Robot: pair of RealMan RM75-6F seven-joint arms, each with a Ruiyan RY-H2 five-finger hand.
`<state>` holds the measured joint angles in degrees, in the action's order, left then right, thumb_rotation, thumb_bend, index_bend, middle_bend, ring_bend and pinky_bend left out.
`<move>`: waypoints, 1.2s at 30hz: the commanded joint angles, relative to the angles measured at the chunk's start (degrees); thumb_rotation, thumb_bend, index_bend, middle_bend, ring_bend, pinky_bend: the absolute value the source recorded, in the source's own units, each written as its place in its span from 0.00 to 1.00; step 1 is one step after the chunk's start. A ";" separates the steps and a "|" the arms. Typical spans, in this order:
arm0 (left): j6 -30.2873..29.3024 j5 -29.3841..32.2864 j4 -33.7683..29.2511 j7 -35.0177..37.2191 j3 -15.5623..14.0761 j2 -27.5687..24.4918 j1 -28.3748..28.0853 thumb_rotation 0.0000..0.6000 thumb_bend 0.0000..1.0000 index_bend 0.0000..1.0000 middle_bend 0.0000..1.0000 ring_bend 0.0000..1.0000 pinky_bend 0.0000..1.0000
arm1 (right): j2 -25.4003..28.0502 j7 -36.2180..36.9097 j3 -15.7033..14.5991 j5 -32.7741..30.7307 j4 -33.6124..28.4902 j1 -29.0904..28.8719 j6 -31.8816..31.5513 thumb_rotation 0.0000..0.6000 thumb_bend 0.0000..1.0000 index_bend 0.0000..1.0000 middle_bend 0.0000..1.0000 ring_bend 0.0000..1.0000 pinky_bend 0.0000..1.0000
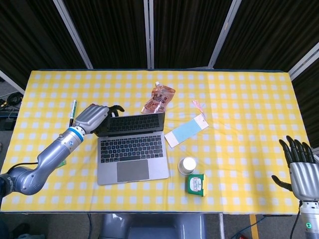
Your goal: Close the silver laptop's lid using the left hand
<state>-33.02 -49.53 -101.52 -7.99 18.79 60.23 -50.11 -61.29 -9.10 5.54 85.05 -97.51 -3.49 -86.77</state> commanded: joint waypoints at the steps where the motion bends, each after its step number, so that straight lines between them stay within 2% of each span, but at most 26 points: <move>1: -0.07 -4.01 -2.75 2.02 -0.68 -1.81 1.58 1.00 1.00 0.21 0.33 0.33 0.40 | 0.16 0.15 -0.09 0.32 -0.23 0.14 -0.34 1.00 0.00 0.00 0.00 0.00 0.00; 5: -1.04 -9.88 -5.27 3.88 -2.00 -3.09 3.62 1.00 1.00 0.21 0.33 0.33 0.40 | 0.36 0.22 -0.25 0.64 -0.49 0.26 -0.61 1.00 0.00 0.00 0.00 0.00 0.00; 12: -2.07 -16.23 -7.10 6.03 -3.80 -3.54 5.18 1.00 1.00 0.21 0.33 0.33 0.40 | 0.42 0.20 -0.41 1.03 -0.72 0.37 -0.94 1.00 0.00 0.00 0.00 0.00 0.00; 18: -1.44 -22.52 -8.89 6.29 -8.19 -1.53 5.77 1.00 1.00 0.21 0.33 0.33 0.40 | 0.57 0.29 -0.60 1.38 -1.00 0.49 -1.17 1.00 0.00 0.00 0.00 0.00 0.00; 27: -2.02 -24.27 -6.85 3.74 -11.55 3.51 5.18 1.00 1.00 0.21 0.33 0.33 0.40 | 0.70 0.48 -0.72 1.70 -1.19 0.62 -1.48 1.00 0.00 0.00 0.00 0.00 0.00; 32: -1.87 -22.23 -2.76 2.07 -14.23 10.97 4.56 1.00 1.00 0.21 0.33 0.33 0.40 | 0.93 0.95 -0.57 1.37 -1.10 0.74 -1.62 1.00 0.00 0.00 0.00 0.00 0.00; 36: -1.62 -21.01 -0.41 1.43 -15.16 14.42 3.81 1.00 1.00 0.21 0.33 0.33 0.40 | 1.01 1.30 -0.46 1.02 -0.87 0.66 -1.38 1.00 0.00 0.00 0.00 0.00 0.00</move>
<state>-34.88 -71.38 -103.15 -5.97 4.47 73.23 -45.79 -60.30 -7.84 5.06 86.10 -98.41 -2.82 -88.18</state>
